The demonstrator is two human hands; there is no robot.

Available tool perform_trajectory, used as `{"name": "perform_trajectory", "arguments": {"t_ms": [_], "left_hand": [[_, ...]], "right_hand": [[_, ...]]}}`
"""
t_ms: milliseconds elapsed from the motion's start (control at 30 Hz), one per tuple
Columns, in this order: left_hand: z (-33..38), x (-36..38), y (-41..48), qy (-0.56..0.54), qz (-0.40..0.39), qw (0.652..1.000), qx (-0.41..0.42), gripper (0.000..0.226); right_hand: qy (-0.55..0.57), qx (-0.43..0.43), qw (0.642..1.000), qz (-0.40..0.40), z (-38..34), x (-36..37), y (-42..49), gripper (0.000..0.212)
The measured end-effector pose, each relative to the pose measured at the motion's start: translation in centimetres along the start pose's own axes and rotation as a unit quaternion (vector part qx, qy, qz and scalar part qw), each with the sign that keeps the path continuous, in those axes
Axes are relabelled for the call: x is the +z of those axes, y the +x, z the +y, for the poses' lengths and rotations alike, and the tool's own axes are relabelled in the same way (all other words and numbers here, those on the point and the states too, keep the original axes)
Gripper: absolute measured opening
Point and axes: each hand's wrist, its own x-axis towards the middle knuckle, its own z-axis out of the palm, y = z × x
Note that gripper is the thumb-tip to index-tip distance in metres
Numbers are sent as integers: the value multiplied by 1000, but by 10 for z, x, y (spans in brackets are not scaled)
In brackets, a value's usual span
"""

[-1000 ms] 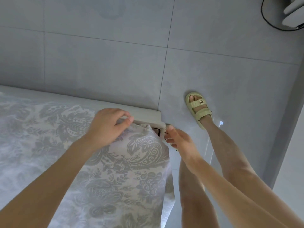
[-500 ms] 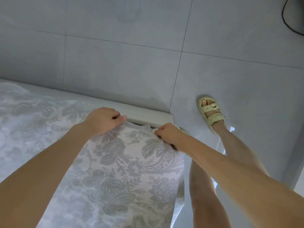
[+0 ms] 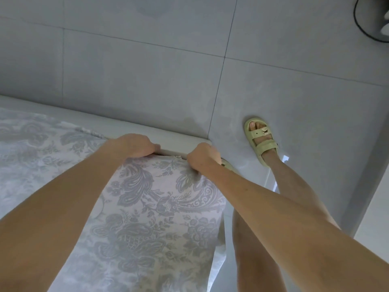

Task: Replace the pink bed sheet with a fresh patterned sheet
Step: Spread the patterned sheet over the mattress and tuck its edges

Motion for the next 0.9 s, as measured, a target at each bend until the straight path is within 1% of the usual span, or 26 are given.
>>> {"name": "perform_trajectory", "arguments": {"t_ms": [33,67,100,133,167,200,233,300,333,367,400,433,467,500,533,567,600,633,700,767,800,833,900], "left_hand": [[-4,2,-2,-38,39,998,-7,45],[-7,6,-8,-64,112,992,2,44],[-10,12,-15,-83,207,974,27,44],[-14,18,-24,-105,310,944,48,45],[-15,23,-35,-126,387,911,71,48],[-12,29,-49,-133,436,885,93,52],[-8,37,-64,-122,450,878,112,53],[7,64,-88,-73,433,888,134,59],[15,82,-94,-45,414,897,151,63],[20,97,-96,-21,392,905,165,68],[25,109,-94,-2,364,915,174,71],[29,117,-88,7,343,924,170,71],[34,116,-80,11,327,932,158,69],[40,109,-71,6,316,939,138,67],[49,100,-64,-8,303,946,114,66],[59,87,-57,-18,277,957,88,65],[68,77,-49,-14,254,965,67,63],[77,69,-44,-11,235,970,53,58],[85,58,-37,-3,236,971,44,51],[85,51,-34,-35,231,971,45,47],[82,55,-40,-83,250,964,35,45],[79,55,-42,-119,277,953,32,43],[66,60,-65,-213,368,905,8,45]], "right_hand": [[-14,-7,1000,20,1,0,1,16],[-33,-19,999,26,2,0,-1,19],[-56,-32,997,37,-1,-1,0,14],[-86,-53,994,46,-2,-3,-2,8],[-113,-73,990,50,-3,-5,-1,14],[-150,-96,983,53,-3,-7,-1,19],[-184,-121,973,63,-2,-8,1,21],[-241,-154,955,77,-1,-13,2,19],[-242,-166,952,87,2,-17,3,20],[-216,-161,959,87,7,-23,3,24],[-163,-153,971,81,13,-30,1,34],[-96,-140,984,57,24,-33,-1,45],[-24,-122,992,12,35,-36,-7,52],[45,-97,993,-49,46,-33,-14,55],[95,-89,986,-101,56,-26,-22,53],[109,-100,979,-138,65,-19,-27,49],[102,-106,976,-158,72,-12,-29,46],[88,-99,977,-169,75,-7,-29,49],[45,-52,984,-166,67,-7,-31,57],[-61,-57,989,-120,57,-13,-27,56],[-149,-81,982,-85,51,-19,-32,52],[-216,-95,971,-34,48,-24,-29,46],[-315,-133,938,54,41,-37,-36,27]]}}
